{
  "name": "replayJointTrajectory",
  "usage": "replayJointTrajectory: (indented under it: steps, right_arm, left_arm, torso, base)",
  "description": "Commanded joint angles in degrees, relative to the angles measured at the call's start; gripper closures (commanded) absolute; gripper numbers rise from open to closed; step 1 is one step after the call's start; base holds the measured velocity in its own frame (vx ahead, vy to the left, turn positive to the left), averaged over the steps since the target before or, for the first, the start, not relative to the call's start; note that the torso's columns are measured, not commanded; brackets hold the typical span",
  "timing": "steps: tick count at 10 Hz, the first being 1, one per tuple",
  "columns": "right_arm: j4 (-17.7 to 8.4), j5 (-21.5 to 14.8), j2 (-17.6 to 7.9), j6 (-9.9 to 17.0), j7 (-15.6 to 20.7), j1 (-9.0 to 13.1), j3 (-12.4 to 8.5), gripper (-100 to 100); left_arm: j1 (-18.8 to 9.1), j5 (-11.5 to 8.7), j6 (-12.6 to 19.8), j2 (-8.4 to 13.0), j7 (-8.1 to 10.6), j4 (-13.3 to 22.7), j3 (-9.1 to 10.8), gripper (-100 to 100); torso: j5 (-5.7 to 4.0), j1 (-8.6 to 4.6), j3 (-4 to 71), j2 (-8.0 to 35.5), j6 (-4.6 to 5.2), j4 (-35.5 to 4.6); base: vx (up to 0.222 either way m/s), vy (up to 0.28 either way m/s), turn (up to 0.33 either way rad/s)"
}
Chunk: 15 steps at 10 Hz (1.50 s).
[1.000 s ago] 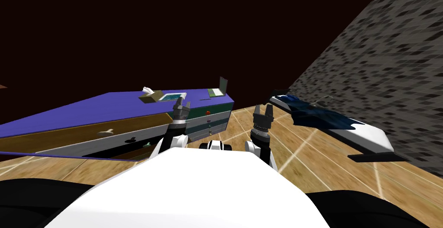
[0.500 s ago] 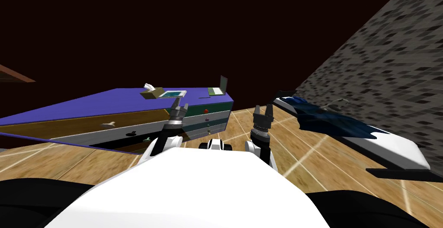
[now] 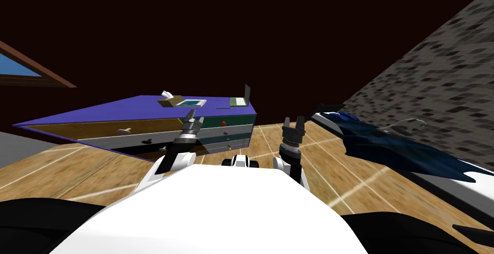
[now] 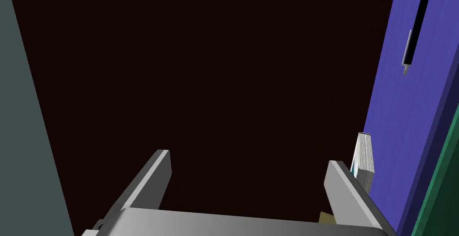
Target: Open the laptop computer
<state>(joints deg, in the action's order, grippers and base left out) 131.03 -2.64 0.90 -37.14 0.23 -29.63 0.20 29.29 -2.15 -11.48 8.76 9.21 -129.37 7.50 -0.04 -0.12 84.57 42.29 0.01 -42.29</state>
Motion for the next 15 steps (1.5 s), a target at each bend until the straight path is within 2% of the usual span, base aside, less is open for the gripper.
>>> replayJointTrajectory:
  steps: [1, 4, 5, 7, 8, 11, 12, 15]
  right_arm:
    - [0.0, 0.0, 0.0, 0.0, 0.0, 0.0, 0.0, 0]
    - [0.0, 0.0, 0.0, 0.0, 0.0, 0.0, 0.0, 0]
    - [0.0, 0.0, 0.0, 0.0, 0.0, 0.0, 0.0, 0]
    - [0.0, 0.0, 0.0, 0.0, 0.0, 0.0, 0.0, 0]
    - [0.0, 0.0, 0.0, 0.0, 0.0, 0.0, 0.0, 0]
    - [0.0, 0.0, 0.0, 0.0, 0.0, 0.0, 0.0, 0]
    - [0.0, 0.0, 0.0, 0.0, 0.0, 0.0, 0.0, 0]
    - [0.0, 0.0, 0.0, 0.0, 0.0, 0.0, 0.0, 0]
  left_arm:
    - [0.3, -2.6, 3.7, 0.4, 0.59, 0.2, 3.44, -100]
    - [0.2, -6.3, 8.0, 0.8, 1.81, 0.1, 7.68, -100]
    - [0.2, -6.3, 8.0, 0.8, 1.81, 0.1, 7.68, -100]
    - [-0.1, -9.1, 10.8, 1.0, 2.83, -0.1, 10.3, -100]
    - [-0.1, -9.1, 10.8, 1.0, 2.83, -0.1, 10.3, -100]
    - [-1.1, -13.5, 14.6, 1.0, 4.61, -0.5, 13.69, -100]
    - [-1.1, -13.5, 14.6, 1.0, 4.61, -0.5, 13.69, -100]
    - [-2.5, -17.7, 17.7, 1.3, 6.55, -0.8, 16.14, -100]
  torso:
    - [0.03, 0.1, 0.0, -0.1, -0.01, 0.0]
    - [0.03, 0.06, 0.0, 0.0, -0.01, 0.0]
    - [0.05, 0.19, 0.1, -0.1, -0.02, 0.0]
    - [0.1, 0.32, 0.0, 0.0, -0.02, 0.0]
    - [0.02, 0.01, 0.0, 0.0, -0.02, 0.0]
    - [0.05, 0.12, 0.0, 0.0, -0.02, 0.0]
    - [0.02, 0.04, 0.0, 0.0, 0.0, 0.0]
    - [0.02, 0.03, 0.0, 0.0, -0.01, 0.0]
  base:
    - [0.066, -0.282, 0.196]
    - [0.053, -0.286, 0.19]
    - [0.078, -0.232, 0.06]
    - [0.063, -0.238, 0.143]
    - [0.088, -0.252, 0.055]
    - [0.092, -0.244, 0.127]
    - [0.094, -0.219, 0.041]
    - [0.109, -0.265, 0.088]
